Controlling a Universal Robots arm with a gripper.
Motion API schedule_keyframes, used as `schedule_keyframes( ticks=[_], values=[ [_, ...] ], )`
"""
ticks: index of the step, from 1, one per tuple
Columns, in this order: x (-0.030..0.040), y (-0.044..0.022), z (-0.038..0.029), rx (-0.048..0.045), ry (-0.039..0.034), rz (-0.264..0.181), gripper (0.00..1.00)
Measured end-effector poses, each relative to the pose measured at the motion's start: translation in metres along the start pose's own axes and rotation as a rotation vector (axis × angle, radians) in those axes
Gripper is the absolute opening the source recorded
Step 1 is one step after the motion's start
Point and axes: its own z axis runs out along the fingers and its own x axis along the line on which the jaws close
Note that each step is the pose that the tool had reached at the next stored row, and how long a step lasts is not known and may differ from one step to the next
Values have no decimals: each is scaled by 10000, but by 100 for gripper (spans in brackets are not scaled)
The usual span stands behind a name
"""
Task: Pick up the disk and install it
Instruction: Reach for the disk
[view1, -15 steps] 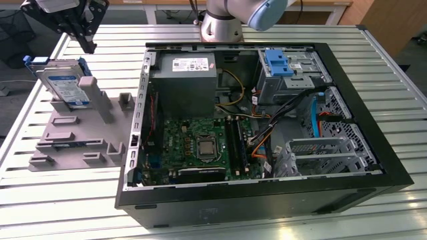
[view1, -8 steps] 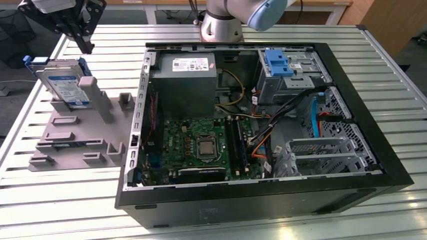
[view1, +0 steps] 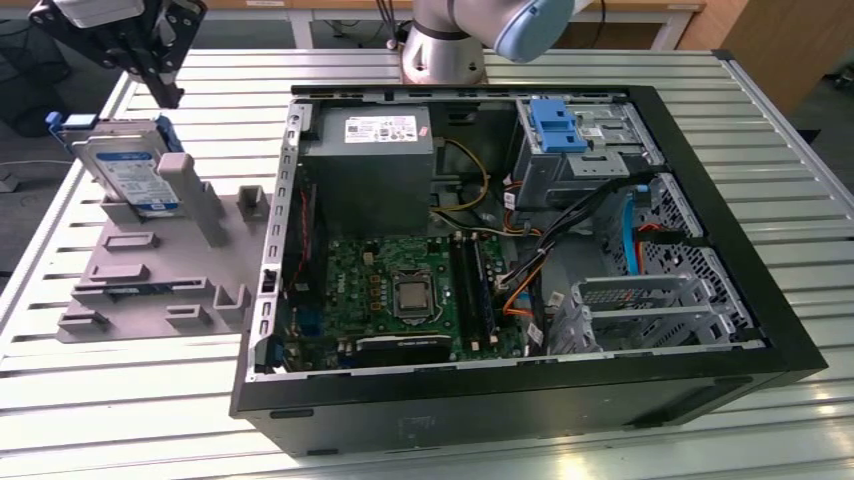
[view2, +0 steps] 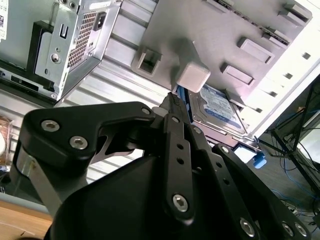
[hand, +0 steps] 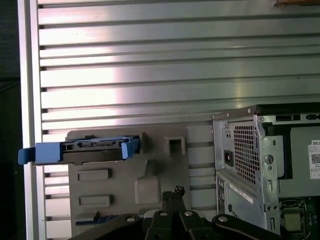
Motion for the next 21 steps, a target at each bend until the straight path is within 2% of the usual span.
schedule_keyframes(
  ticks=[15,21],
  values=[
    [92,-7,15,0,0,0,11],
    [128,16,18,0,0,1,11]
  ],
)
